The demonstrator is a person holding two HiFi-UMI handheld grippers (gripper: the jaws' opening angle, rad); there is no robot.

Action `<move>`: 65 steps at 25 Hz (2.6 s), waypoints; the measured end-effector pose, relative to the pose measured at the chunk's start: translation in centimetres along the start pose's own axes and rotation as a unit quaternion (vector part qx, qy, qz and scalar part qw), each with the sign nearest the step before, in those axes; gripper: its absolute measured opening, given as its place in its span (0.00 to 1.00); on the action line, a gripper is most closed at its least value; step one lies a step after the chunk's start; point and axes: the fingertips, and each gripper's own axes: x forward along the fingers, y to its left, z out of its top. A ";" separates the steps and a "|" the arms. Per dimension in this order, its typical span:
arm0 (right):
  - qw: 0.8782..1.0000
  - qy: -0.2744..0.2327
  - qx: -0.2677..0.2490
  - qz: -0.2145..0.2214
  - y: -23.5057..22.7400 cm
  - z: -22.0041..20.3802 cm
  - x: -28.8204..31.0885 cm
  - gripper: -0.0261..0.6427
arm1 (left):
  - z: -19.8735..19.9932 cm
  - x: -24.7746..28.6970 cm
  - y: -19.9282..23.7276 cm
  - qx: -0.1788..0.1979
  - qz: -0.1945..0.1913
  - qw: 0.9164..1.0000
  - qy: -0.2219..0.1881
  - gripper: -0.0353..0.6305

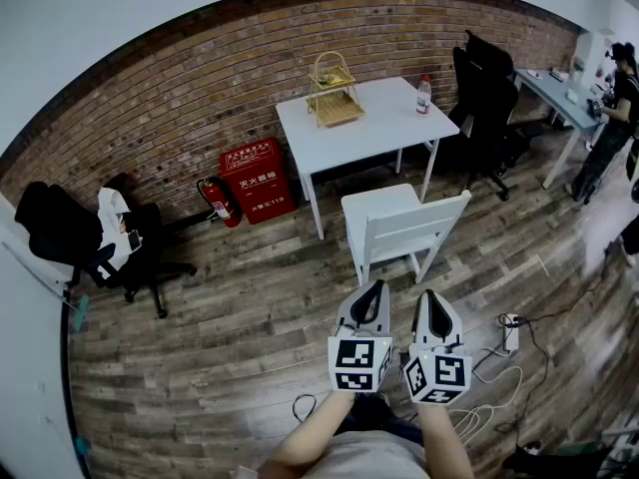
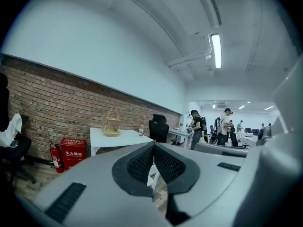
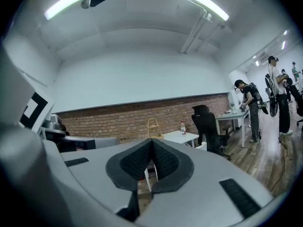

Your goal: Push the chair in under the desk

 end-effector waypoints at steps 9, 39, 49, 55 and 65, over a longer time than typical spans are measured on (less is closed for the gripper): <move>1.000 0.002 0.001 -0.001 -0.3 -0.2 0.2 0.06 | -0.3 0.2 0.0 0.002 0.000 1.000 0.003 0.08; 0.999 0.016 0.018 0.023 -7.7 -1.5 2.1 0.06 | -3.2 4.9 -2.7 -0.014 0.025 0.999 0.026 0.08; 0.999 0.026 0.030 0.011 -10.7 -2.6 7.1 0.06 | -4.1 9.7 0.3 -0.025 0.044 0.998 0.041 0.08; 0.999 0.035 0.030 0.004 -13.0 -2.2 11.9 0.06 | -3.5 14.9 2.2 -0.032 0.047 0.997 0.050 0.08; 0.999 0.045 0.021 -0.004 -15.7 -1.3 20.0 0.06 | -3.0 22.2 6.3 -0.009 0.030 0.997 0.069 0.08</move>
